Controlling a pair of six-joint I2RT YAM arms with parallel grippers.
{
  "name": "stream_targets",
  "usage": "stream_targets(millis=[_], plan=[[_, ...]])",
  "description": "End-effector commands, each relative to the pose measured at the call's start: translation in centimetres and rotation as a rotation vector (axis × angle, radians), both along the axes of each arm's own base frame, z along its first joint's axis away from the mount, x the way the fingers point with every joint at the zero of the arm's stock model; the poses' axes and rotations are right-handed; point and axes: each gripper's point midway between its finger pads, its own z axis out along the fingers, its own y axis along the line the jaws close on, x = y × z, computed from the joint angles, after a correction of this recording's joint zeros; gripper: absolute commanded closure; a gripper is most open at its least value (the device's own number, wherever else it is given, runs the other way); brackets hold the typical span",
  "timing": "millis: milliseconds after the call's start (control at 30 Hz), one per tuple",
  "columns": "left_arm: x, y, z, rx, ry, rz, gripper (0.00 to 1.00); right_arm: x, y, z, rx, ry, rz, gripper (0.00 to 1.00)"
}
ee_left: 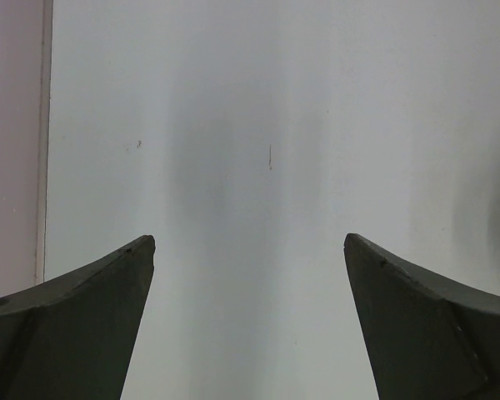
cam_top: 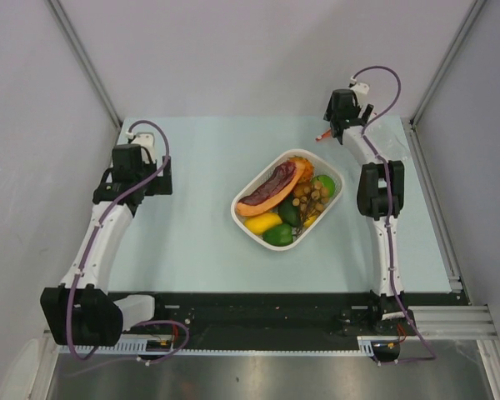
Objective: Place the food in the zip-top bag and seal the zipper
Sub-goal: Pick up the zipper food storage bag at the corner of the board.
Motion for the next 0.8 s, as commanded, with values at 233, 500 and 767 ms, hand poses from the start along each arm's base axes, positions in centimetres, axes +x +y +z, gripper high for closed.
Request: stream_targets(millis=[233, 500, 767], plan=[[0.7, 2.1, -1.2, 0.08, 0.064, 0.1, 0.0, 1.3, -1.3, -1.4, -0.158, -0.101, -0.19, 0.0], [1.0, 2.5, -1.6, 0.099, 0.113, 0.124, 0.0, 1.7, -1.4, -2.7, -0.191, -0.107, -0.195, 0.35], [1.2, 1.9, 1.3, 0.069, 0.04, 0.093, 0.0, 1.6, -2.1, -1.0, -0.118, -0.064, -0.093, 1.0]])
